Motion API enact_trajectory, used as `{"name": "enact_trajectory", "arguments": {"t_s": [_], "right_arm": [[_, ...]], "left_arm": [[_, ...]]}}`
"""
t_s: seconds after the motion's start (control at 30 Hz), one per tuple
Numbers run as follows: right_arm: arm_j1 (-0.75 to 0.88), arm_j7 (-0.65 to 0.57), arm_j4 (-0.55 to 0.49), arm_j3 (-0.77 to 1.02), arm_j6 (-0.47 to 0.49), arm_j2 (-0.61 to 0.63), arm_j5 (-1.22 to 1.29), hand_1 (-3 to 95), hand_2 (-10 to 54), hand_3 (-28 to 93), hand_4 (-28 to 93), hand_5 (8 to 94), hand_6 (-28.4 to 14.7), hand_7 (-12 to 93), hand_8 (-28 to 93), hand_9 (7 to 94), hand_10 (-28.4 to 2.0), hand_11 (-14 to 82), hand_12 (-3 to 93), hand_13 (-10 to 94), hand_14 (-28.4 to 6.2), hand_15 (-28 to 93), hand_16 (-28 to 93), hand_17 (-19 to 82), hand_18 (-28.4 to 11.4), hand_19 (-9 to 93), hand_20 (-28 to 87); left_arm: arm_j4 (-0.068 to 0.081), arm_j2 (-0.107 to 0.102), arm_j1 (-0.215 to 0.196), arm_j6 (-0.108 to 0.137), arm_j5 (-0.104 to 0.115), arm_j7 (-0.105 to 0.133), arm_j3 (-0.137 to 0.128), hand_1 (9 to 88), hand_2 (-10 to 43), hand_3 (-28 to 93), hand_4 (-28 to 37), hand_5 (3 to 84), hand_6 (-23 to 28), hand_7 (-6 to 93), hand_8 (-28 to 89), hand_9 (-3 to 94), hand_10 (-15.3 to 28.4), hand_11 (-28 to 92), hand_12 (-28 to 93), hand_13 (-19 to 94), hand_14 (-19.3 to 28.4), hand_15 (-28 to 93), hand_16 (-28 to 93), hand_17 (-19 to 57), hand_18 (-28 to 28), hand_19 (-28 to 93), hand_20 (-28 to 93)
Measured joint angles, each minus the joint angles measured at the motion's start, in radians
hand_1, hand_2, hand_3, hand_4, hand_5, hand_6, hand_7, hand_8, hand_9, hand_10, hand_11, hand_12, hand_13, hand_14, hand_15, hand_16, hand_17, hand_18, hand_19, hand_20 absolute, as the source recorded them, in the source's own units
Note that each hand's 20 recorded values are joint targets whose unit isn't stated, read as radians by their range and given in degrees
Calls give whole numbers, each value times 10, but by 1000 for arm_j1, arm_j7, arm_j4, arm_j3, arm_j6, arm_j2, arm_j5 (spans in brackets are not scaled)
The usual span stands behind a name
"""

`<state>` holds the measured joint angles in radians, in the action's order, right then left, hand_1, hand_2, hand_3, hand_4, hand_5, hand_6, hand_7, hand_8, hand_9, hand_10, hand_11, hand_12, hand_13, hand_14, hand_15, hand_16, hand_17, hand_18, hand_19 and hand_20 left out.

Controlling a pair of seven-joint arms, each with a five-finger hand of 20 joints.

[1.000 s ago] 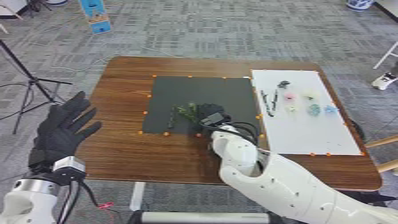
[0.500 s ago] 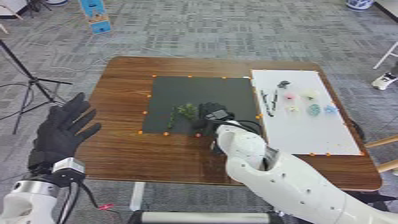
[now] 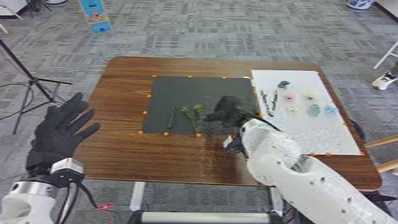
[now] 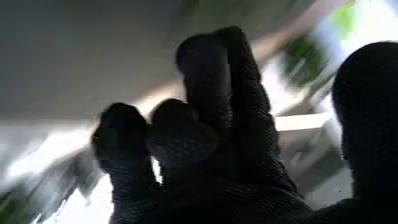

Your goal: Arrange flowers

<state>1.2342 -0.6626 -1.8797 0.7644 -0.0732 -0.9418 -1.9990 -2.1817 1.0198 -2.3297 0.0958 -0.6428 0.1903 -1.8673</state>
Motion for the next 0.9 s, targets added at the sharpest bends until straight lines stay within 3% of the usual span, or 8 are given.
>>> {"name": "enact_trajectory", "arguments": {"t_s": [0.13, 0.33, 0.5, 0.6, 0.77, 0.9], "right_arm": [[-15, -90, 10, 13, -102, 82, -196, 287, -95, 679, -283, 630, -47, 199, -63, 687, -134, 301, 273, 691, -101, 828, 397, 407, -229, 932, 677], [-89, -113, 100, 6, -90, 186, -171, 320, -95, 642, -283, 626, -45, 213, -60, 673, -132, 311, 280, 681, -99, 829, 389, 396, -230, 932, 665], [-154, -122, 199, -60, -68, 203, -168, 315, -95, 679, -283, 673, -25, 236, -75, 723, -127, 333, 279, 700, -91, 822, 375, 410, -227, 932, 650], [-175, -140, 221, -87, -16, 191, -158, 321, -95, 658, -283, 687, -24, 236, -75, 735, -126, 334, 280, 705, -89, 819, 379, 416, -226, 932, 653], [-186, -152, 221, -84, 180, 175, -121, 317, -95, 627, -283, 680, -27, 215, -77, 731, -125, 313, 275, 705, -88, 814, 393, 416, -227, 932, 657], [-200, -154, 226, -120, 194, 182, -115, 313, -95, 633, -283, 677, -30, 207, -74, 726, -125, 308, 275, 703, -88, 812, 398, 414, -228, 932, 656]], "left_arm": [[-3, 3, -9, 1, 0, 4, -5, 263, -68, 568, -283, 268, 22, 161, -88, 218, 95, 128, 162, 185, 128, 115, 55, -109, 220, 396, 92], [-6, 4, -18, 2, 0, 9, -8, 262, -68, 570, -283, 268, 23, 161, -88, 218, 96, 127, 162, 185, 128, 116, 55, -109, 220, 396, 91], [-8, 4, -24, 3, 1, 10, -10, 262, -68, 571, -283, 268, 22, 162, -89, 217, 96, 129, 163, 185, 128, 116, 54, -110, 221, 397, 92], [-8, 2, -23, 3, 1, 9, -9, 264, -68, 568, -283, 267, 21, 163, -89, 217, 96, 129, 162, 185, 128, 117, 54, -110, 221, 397, 92], [-8, -2, -21, 3, 2, 9, -9, 264, -69, 569, -283, 267, 21, 163, -89, 217, 95, 127, 161, 185, 128, 118, 54, -110, 221, 397, 91], [-8, -2, -21, 3, 3, 9, -9, 266, -68, 567, -283, 267, 22, 163, -90, 218, 96, 127, 162, 185, 128, 118, 54, -109, 220, 397, 91]]}}
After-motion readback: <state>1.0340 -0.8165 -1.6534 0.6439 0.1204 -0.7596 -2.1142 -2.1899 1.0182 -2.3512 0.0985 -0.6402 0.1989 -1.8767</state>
